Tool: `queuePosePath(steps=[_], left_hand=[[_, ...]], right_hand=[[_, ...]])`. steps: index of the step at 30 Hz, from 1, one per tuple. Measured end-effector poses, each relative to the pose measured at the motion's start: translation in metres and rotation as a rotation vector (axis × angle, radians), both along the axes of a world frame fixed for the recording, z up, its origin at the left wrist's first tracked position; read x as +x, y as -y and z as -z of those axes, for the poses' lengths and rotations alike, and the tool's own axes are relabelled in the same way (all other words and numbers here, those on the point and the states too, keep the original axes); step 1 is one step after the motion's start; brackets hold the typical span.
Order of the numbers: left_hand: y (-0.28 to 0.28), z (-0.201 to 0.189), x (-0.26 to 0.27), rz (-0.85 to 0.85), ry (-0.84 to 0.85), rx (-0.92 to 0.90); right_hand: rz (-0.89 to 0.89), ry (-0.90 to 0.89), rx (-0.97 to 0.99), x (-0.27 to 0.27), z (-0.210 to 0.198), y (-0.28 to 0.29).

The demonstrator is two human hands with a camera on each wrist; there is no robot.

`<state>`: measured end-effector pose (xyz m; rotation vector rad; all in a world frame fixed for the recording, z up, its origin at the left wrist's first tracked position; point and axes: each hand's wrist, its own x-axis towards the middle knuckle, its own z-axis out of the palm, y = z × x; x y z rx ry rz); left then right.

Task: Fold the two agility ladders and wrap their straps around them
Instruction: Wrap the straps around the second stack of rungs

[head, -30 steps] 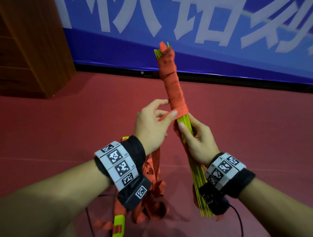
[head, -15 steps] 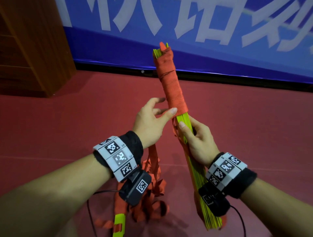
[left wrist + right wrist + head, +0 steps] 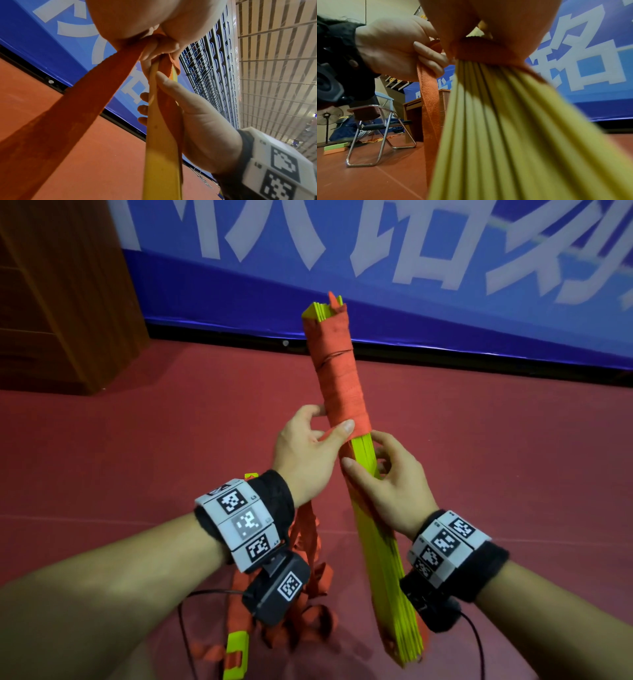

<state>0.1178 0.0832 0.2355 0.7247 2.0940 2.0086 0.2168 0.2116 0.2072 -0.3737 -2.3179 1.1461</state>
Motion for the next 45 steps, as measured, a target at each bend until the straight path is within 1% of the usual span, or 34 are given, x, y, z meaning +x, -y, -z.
queuePosePath(steps=[2, 5, 8, 11, 16, 20, 25, 27, 30, 33, 36, 41, 43, 45], left_hand=[[0.0, 0.003, -0.002, -0.069, 0.012, -0.033], [0.0, 0.007, -0.001, -0.121, 0.034, -0.061], [0.0, 0.007, 0.0, -0.136, 0.044, -0.082], [0.0, 0.003, 0.001, -0.125, 0.06, -0.062], [0.003, -0.007, 0.008, -0.068, 0.019, -0.021], [0.007, -0.009, 0.012, -0.009, -0.053, -0.053], [0.007, -0.005, 0.007, -0.047, -0.152, -0.127], [0.006, -0.005, 0.006, -0.058, -0.15, -0.142], [0.005, -0.007, 0.006, -0.044, -0.144, -0.155], [0.005, -0.009, 0.006, -0.041, -0.144, -0.143], [0.007, -0.008, 0.006, -0.02, -0.137, -0.119], [0.009, -0.008, 0.007, 0.058, -0.113, -0.091], [0.009, -0.007, 0.008, 0.068, -0.095, -0.08], [0.008, -0.006, 0.009, 0.043, -0.075, -0.063]], right_hand=[[0.043, 0.017, 0.003, 0.002, 0.003, 0.001], [0.088, 0.075, 0.081, 0.004, 0.01, 0.007], [0.101, 0.085, 0.129, 0.002, 0.015, 0.012], [0.092, 0.086, 0.127, -0.001, 0.012, 0.013], [0.044, -0.012, 0.051, -0.004, 0.009, 0.004], [0.001, -0.067, -0.014, -0.006, 0.012, -0.005], [-0.001, -0.11, -0.162, -0.011, 0.011, -0.003], [-0.003, -0.121, -0.242, -0.012, 0.01, -0.002], [0.003, -0.14, -0.299, -0.01, 0.004, 0.0], [-0.038, -0.175, -0.43, -0.009, -0.001, 0.0], [-0.105, -0.161, -0.518, -0.006, -0.006, 0.0], [-0.182, -0.132, -0.557, -0.003, -0.01, -0.001], [-0.184, -0.092, -0.553, -0.001, -0.011, -0.002], [-0.185, -0.039, -0.505, 0.0, -0.011, -0.003]])
